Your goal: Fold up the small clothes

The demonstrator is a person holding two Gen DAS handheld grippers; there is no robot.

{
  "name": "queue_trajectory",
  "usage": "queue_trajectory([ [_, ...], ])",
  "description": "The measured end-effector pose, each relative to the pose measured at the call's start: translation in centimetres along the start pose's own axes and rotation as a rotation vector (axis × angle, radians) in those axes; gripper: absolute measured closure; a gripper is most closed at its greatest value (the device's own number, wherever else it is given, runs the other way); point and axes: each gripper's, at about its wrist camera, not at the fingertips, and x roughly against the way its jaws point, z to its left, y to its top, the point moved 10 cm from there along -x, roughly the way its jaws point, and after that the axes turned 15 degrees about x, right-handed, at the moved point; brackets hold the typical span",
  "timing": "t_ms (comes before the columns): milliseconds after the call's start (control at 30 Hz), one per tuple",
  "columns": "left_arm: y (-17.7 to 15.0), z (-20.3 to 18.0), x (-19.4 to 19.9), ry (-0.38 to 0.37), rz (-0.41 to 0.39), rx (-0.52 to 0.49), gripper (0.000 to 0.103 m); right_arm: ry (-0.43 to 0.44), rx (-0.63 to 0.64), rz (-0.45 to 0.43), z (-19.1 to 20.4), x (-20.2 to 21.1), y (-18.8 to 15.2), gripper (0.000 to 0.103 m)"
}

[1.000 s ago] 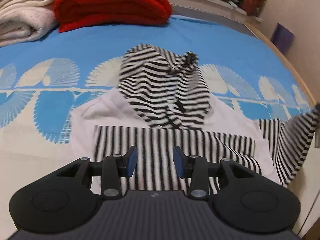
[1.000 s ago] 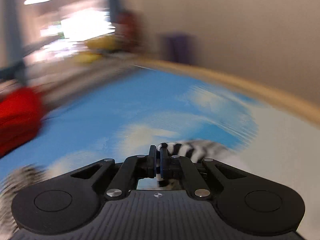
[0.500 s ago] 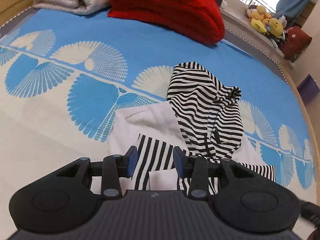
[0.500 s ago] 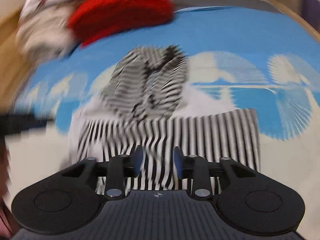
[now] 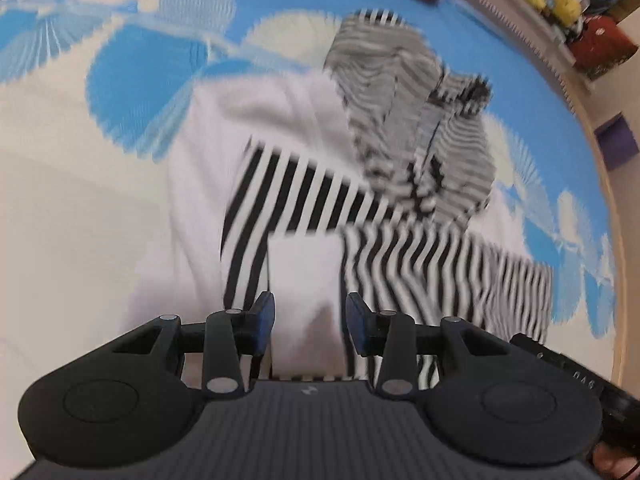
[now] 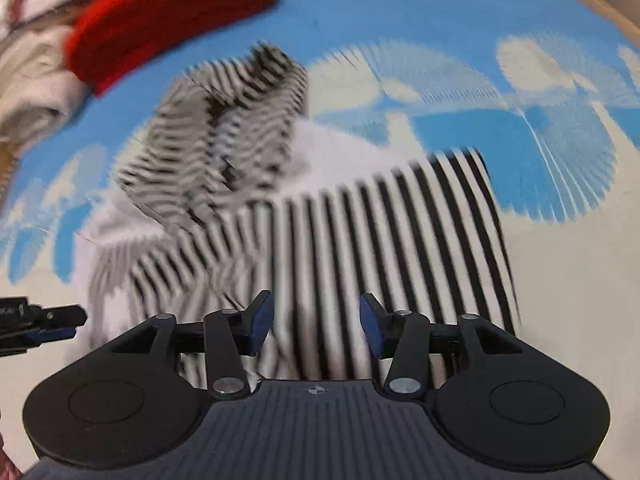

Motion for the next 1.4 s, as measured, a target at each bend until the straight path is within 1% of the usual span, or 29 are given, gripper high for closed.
queue_trajectory([
  [33,-0.4,0.4,-0.7,0.019,0.013,-0.003,0.059,-0.002,-0.020,0.032,-0.4,-0.5,-0.6,0.053],
  [100,-1.1,1.2,-1.7,0.062,0.026,-0.012,0.059,0.038,-0.033,0.068,-0.3,-0.8,-1.0,0.053],
  [167,-1.4,1.7,-2.4,0.085,0.033,-0.015,0.059,0.043,-0.025,0.056,-0.4,-0.4,-0.6,0.052],
  [233,-1.8,1.6,-3.0,0.085,0.042,-0.021,0.060,0.025,-0.002,0.031,-0.5,0.3,0.0,0.049],
  [300,-2.3,1.0,-3.1,0.090,0.035,-0.072,0.063,0.014,0.001,0.012,-0.8,0.8,0.6,0.048],
  [333,-2.6,0.6,-3.1,0.094,0.023,-0.109,0.075,0.011,-0.007,0.009,-1.0,1.0,0.8,0.048],
  [367,-2.9,0.2,-3.2,0.102,0.013,-0.148,0.083,0.009,-0.018,0.007,-1.2,1.2,0.7,0.048],
  [400,-3.1,0.0,-3.1,0.120,-0.003,-0.184,0.099,0.008,-0.029,0.006,-1.5,1.2,0.8,0.048],
  [467,-2.7,-0.4,-2.2,0.146,-0.069,-0.241,0.100,0.000,-0.045,0.004,-1.9,1.1,0.9,0.048],
  [500,-1.8,-0.4,-1.1,0.150,-0.121,-0.230,0.100,-0.006,-0.051,0.004,-2.1,1.2,0.8,0.048],
  [567,0.1,0.0,2.0,0.153,-0.231,-0.154,0.100,-0.018,-0.068,0.002,-2.6,1.2,0.8,0.047],
  [633,1.1,0.1,4.7,0.142,-0.296,-0.115,0.100,-0.029,-0.096,0.007,-3.2,1.1,0.6,0.046],
  [667,1.2,0.3,5.1,0.155,-0.296,-0.121,0.100,-0.029,-0.113,0.011,-3.5,1.1,0.4,0.045],
  [700,0.9,0.6,4.8,0.166,-0.268,-0.117,0.098,-0.029,-0.134,0.016,-3.8,0.9,0.3,0.044],
  [733,0.6,1.2,4.0,0.178,-0.227,-0.087,0.094,-0.031,-0.156,0.024,-4.1,0.6,0.0,0.044],
  [800,0.6,2.6,3.0,0.225,-0.193,-0.025,0.094,-0.042,-0.193,0.049,-4.8,-0.1,-0.7,0.044],
  [867,1.3,2.5,3.7,0.230,-0.254,-0.026,0.094,-0.065,-0.232,0.083,-5.6,-0.9,-1.6,0.044],
  [933,1.7,1.0,4.5,0.172,-0.306,-0.057,0.092,-0.092,-0.269,0.109,-6.4,-1.4,-2.4,0.044],
  [967,1.6,0.2,4.3,0.134,-0.298,-0.082,0.089,-0.104,-0.284,0.115,-6.8,-1.6,-2.6,0.044],
  [1000,1.1,-0.6,3.5,0.100,-0.271,-0.111,0.088,-0.111,-0.297,0.117,-7.1,-1.7,-2.8,0.044],
  [1033,0.6,-0.7,2.4,0.094,-0.235,-0.127,0.088,-0.112,-0.301,0.117,-7.1,-1.7,-2.8,0.044],
  [1100,-0.9,0.8,-0.7,0.139,-0.109,-0.109,0.084,-0.122,-0.293,0.110,-6.9,-1.4,-2.6,0.044],
  [1133,-1.5,1.9,-2.0,0.167,-0.049,-0.070,0.082,-0.129,-0.281,0.096,-6.6,-1.2,-2.3,0.044],
  [1167,-1.9,3.0,-2.8,0.183,-0.018,-0.024,0.082,-0.125,-0.267,0.083,-6.3,-0.9,-1.9,0.044],
  [1200,-1.8,3.3,-2.8,0.178,-0.030,-0.010,0.082,-0.117,-0.241,0.067,-5.9,-0.7,-1.5,0.042],
  [1267,-1.4,2.5,-1.5,0.191,-0.090,-0.071,0.079,-0.099,-0.199,0.057,-5.1,-0.7,-1.0,0.038],
  [1333,-0.5,1.6,-0.1,0.185,-0.190,-0.128,0.067,-0.091,-0.177,0.067,-4.9,-0.9,-1.1,0.037],
  [1367,-0.5,1.5,0.1,0.193,-0.211,-0.145,0.065,-0.088,-0.174,0.071,-4.8,-0.9,-1.1,0.037],
  [1400,-0.4,1.7,-0.4,0.212,-0.195,-0.146,0.063,-0.083,-0.168,0.071,-4.7,-1.0,-1.1,0.037],
])
